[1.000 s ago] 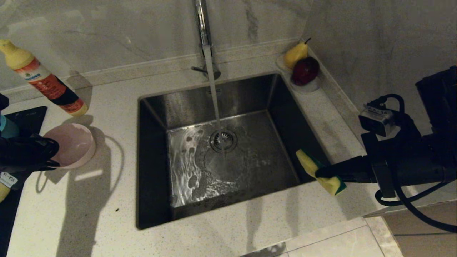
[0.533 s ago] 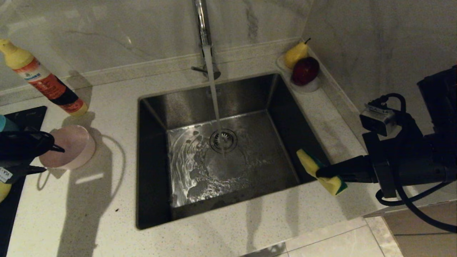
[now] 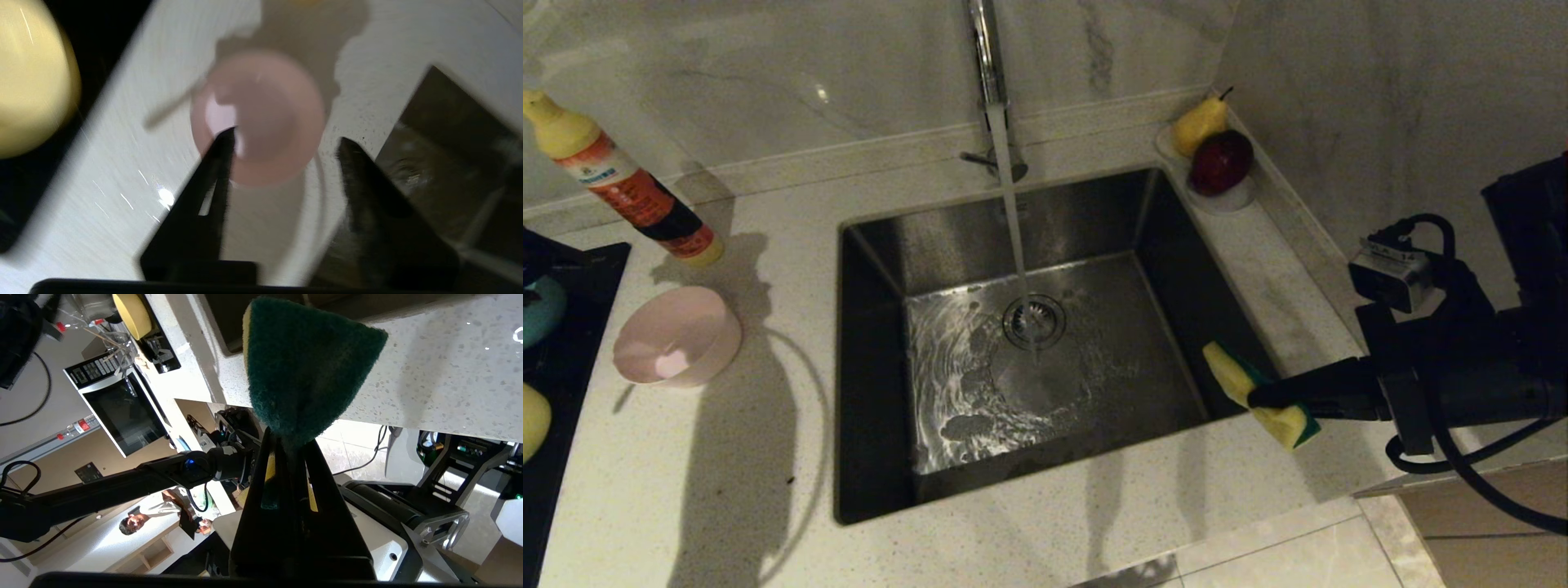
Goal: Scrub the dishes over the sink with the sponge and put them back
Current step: Place the bowl on the table, then put down the sponge
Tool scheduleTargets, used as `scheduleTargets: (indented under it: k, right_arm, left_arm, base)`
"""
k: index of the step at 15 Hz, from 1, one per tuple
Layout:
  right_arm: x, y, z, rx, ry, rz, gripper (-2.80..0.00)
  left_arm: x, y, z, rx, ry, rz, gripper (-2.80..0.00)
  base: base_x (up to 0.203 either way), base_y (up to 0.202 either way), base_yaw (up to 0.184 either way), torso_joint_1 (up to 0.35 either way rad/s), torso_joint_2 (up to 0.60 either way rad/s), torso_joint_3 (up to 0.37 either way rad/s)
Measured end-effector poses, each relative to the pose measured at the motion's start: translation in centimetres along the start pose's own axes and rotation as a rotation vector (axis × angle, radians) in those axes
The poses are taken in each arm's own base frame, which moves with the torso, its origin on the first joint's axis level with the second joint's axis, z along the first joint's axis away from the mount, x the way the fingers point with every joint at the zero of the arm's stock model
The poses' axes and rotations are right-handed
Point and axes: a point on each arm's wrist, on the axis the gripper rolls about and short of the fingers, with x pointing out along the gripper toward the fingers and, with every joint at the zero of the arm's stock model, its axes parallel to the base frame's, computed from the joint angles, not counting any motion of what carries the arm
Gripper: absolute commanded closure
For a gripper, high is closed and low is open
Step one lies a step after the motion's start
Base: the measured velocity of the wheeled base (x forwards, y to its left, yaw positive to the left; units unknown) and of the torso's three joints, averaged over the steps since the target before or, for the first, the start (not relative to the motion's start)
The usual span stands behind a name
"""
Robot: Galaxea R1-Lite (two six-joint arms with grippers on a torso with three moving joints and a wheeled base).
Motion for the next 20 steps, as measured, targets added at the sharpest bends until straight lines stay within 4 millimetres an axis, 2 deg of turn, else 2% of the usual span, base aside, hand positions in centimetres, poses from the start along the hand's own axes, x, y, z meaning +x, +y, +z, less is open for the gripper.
scheduleTargets:
  k: [3,6,9,11,13,16,18,20]
  right_arm:
    - [-0.3,0.1,-0.2,0.001,-0.002,0.002,0.0]
    - [-0.4,0.0,-0.5,0.003,-0.001,0.001,0.0]
    - [-0.4,-0.3,-0.7,0.008,0.003,-0.003,0.0]
    - [-0.6,-0.1,-0.8,0.003,-0.002,0.001,0.0]
    - [-0.8,0.0,-0.8,0.001,-0.004,0.008,0.0]
    - [-1.0,0.1,-1.0,0.0,-0.007,0.01,0.0]
    - [-1.3,0.3,-1.1,-0.004,-0.013,0.014,0.0]
    - [-1.5,0.4,-1.2,-0.007,-0.018,0.016,0.0]
  left_arm:
    - [0.0,-0.9,1.1,0.236,-0.167,-0.076,0.0]
    - [0.1,-3.6,0.9,0.477,-0.338,-0.213,0.0]
    - [-1.7,-6.1,-1.7,0.603,-0.377,-0.345,0.0]
    - [-4.3,-6.2,-3.1,0.635,-0.398,-0.391,0.0]
    - [-8.0,-5.0,-4.3,0.641,-0.447,-0.43,0.0]
    - [-13.7,-1.6,-7.2,0.644,-0.502,-0.508,0.0]
    - [-16.6,1.0,-9.8,0.656,-0.506,-0.572,0.0]
    - [-18.5,3.7,-12.7,0.669,-0.506,-0.63,0.0]
  base:
    - [0.0,0.0,0.0,0.0,0.0,0.0]
    - [0.0,0.0,0.0,0.0,0.0,0.0]
    - [0.0,0.0,0.0,0.0,0.0,0.0]
    - [0.0,0.0,0.0,0.0,0.0,0.0]
    - [0.0,0.0,0.0,0.0,0.0,0.0]
    - [0.0,0.0,0.0,0.0,0.0,0.0]
    - [0.0,0.0,0.0,0.0,0.0,0.0]
    - [0.0,0.0,0.0,0.0,0.0,0.0]
